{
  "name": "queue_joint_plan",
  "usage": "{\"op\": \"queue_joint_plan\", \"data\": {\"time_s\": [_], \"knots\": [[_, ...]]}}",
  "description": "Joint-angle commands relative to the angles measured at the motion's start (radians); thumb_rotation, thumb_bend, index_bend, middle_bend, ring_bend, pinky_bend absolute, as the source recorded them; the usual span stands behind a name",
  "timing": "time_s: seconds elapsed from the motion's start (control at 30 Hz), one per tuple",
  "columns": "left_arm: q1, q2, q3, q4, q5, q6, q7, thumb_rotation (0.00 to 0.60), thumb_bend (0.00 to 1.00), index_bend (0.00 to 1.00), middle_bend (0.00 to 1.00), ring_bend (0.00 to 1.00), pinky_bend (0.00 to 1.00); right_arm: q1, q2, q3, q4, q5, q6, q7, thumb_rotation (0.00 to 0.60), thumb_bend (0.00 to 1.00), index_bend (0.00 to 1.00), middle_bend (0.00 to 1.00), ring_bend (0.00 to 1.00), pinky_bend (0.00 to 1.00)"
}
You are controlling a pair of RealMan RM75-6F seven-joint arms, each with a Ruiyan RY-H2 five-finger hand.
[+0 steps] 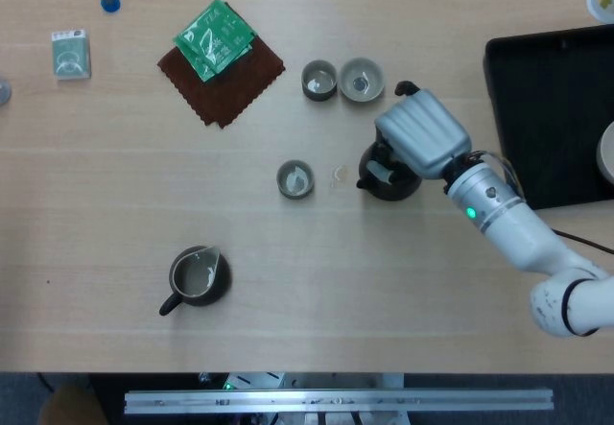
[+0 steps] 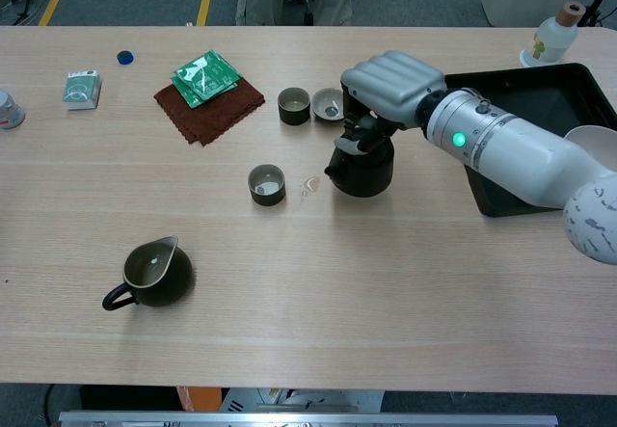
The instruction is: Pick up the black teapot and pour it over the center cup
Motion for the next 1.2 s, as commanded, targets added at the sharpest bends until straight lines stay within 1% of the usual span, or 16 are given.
{"op": "queue_joint_plan", "data": {"time_s": [0.03, 0.33, 0.6, 0.97, 1.07, 1.17, 1.2], "knots": [[0.0, -0.001, 0.001, 0.001, 0.0, -0.001, 0.0, 0.251, 0.35, 0.16, 0.13, 0.12, 0.11, -0.013, -0.009, -0.003, 0.026, -0.001, -0.015, 0.015, 0.429, 0.3, 0.94, 0.83, 0.75, 0.24], [-0.002, -0.005, 0.0, 0.007, -0.004, -0.006, -0.002, 0.25, 0.35, 0.15, 0.13, 0.12, 0.11, -0.032, -0.037, 0.0, 0.097, -0.006, -0.041, 0.029, 0.429, 0.3, 0.91, 0.79, 0.72, 0.23], [-0.006, -0.008, 0.002, 0.009, -0.007, -0.016, -0.001, 0.251, 0.35, 0.16, 0.13, 0.12, 0.11, -0.049, -0.049, 0.001, 0.12, -0.009, -0.052, 0.029, 0.429, 0.3, 0.88, 0.77, 0.69, 0.2], [-0.007, -0.007, 0.008, 0.009, -0.005, -0.023, -0.002, 0.25, 0.35, 0.15, 0.13, 0.12, 0.11, -0.064, -0.077, -0.002, 0.146, -0.01, -0.07, 0.017, 0.429, 0.3, 0.86, 0.75, 0.67, 0.2], [-0.004, -0.006, 0.008, 0.01, -0.006, -0.018, -0.005, 0.251, 0.35, 0.15, 0.13, 0.12, 0.11, -0.065, -0.075, -0.003, 0.144, -0.009, -0.076, 0.01, 0.43, 0.3, 0.81, 0.72, 0.63, 0.19], [-0.002, -0.005, 0.008, 0.011, -0.006, -0.015, -0.007, 0.252, 0.35, 0.16, 0.13, 0.12, 0.11, -0.065, -0.067, -0.003, 0.134, -0.006, -0.084, 0.002, 0.429, 0.29, 0.72, 0.65, 0.57, 0.16], [-0.002, -0.005, 0.009, 0.011, -0.006, -0.015, -0.007, 0.25, 0.35, 0.15, 0.13, 0.12, 0.11, -0.065, -0.064, -0.003, 0.129, -0.005, -0.088, 0.001, 0.429, 0.29, 0.67, 0.62, 0.54, 0.15]]}}
